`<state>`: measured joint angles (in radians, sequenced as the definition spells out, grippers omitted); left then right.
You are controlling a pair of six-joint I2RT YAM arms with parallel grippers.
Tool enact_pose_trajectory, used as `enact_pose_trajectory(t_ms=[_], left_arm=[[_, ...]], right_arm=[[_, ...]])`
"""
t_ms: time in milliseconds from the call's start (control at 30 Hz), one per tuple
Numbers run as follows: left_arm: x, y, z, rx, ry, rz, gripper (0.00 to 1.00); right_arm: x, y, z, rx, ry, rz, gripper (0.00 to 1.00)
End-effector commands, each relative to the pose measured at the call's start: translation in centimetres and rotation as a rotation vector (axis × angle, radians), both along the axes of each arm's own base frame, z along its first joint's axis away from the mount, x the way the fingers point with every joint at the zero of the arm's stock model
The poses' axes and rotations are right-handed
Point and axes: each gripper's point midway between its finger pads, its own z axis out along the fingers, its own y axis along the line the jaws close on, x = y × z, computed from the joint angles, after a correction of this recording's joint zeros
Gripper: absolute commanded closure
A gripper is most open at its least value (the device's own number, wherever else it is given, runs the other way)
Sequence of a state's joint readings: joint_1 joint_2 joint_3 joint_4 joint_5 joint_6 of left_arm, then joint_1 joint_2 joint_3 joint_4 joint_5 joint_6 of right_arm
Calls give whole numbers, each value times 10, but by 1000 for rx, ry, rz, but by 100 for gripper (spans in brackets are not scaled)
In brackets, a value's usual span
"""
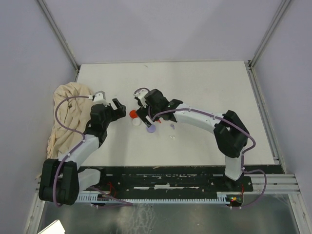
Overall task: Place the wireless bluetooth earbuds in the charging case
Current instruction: Pick up the charging case at the center of the board.
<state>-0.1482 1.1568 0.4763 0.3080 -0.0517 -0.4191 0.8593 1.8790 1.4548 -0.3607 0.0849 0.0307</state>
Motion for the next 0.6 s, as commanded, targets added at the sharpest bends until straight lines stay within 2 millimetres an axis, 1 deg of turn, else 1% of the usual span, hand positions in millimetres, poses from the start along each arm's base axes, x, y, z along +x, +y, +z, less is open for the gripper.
enact_pose_trajectory(t_ms=[0,200,267,400,567], left_arm=[[-4,2,22,-55,-44,44,1],[-16,7,11,-63,-5,77,1],[-19,13,8,-64,1,113,1],[-21,18,13,-61,-10,136,1],[-22,19,12,-56,9,143,0]], right_arm=[[6,33,4,29,-24,92,4],[4,64,-19,58,10,164,10],[5,73,-23,74,9,182,12],[4,84,-35,91,31,208,14],[3,95,-42,117,49,227,15]])
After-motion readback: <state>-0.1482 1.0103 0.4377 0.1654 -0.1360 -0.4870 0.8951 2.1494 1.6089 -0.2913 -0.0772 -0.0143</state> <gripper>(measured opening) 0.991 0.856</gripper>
